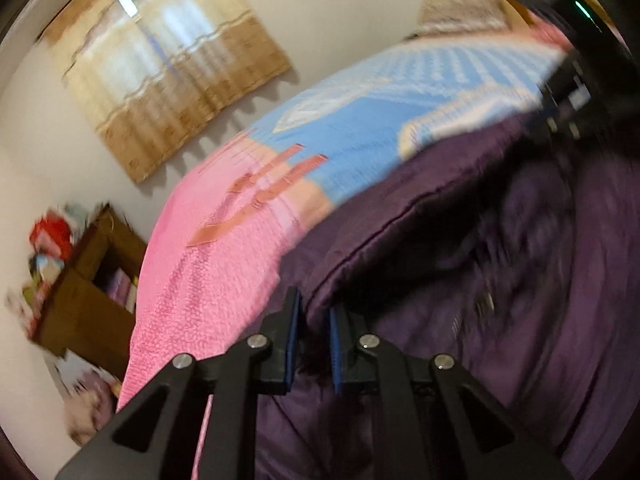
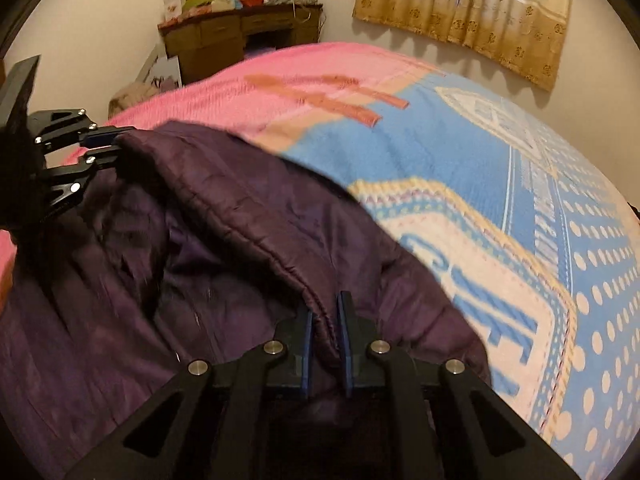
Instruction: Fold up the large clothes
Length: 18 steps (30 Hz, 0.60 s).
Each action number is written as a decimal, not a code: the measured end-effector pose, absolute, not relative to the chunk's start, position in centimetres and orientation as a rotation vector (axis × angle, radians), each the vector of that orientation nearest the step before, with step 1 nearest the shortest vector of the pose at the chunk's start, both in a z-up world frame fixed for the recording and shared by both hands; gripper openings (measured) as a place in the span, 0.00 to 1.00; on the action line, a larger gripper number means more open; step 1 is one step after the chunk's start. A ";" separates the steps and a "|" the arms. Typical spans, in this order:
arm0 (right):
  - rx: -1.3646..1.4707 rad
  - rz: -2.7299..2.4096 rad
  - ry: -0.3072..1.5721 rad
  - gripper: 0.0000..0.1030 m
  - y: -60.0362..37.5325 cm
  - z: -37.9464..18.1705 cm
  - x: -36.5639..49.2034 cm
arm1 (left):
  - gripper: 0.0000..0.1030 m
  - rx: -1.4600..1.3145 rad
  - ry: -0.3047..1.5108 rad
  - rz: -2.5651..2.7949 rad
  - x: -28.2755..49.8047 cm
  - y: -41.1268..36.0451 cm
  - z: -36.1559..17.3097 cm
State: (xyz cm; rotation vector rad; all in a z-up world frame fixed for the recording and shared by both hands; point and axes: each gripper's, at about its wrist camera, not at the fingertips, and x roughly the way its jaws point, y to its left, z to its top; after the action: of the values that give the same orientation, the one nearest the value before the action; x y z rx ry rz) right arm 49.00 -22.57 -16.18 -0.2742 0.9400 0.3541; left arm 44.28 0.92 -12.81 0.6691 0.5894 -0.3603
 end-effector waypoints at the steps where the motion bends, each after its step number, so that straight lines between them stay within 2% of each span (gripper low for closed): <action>1: -0.272 0.352 0.951 0.11 -22.6 -16.5 48.9 | 0.14 0.699 0.590 -0.373 43.8 0.7 -13.4; 10: -0.300 0.334 1.005 0.11 -22.1 -15.8 48.6 | 0.13 0.816 0.578 -0.368 43.0 -0.5 -15.9; 14: -0.164 0.312 1.007 0.19 -23.7 -12.3 49.0 | 0.13 0.812 0.573 -0.372 42.7 -0.3 -15.7; 15: -0.115 0.299 0.983 0.22 -24.0 -11.3 49.0 | 0.13 0.812 0.571 -0.373 42.7 -0.3 -15.7; 17: 0.045 0.285 0.939 0.38 -24.7 -9.5 49.4 | 0.12 0.815 0.567 -0.378 42.4 -0.4 -15.8; 18: 0.109 0.274 0.923 0.57 -24.8 -9.1 49.7 | 0.12 0.823 0.561 -0.381 42.3 -0.5 -15.8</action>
State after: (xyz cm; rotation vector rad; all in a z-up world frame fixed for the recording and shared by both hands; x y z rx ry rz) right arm 49.69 -24.78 -9.07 0.1085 0.9228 0.2740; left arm 42.27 -0.50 -15.83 0.8229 0.5611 -0.3810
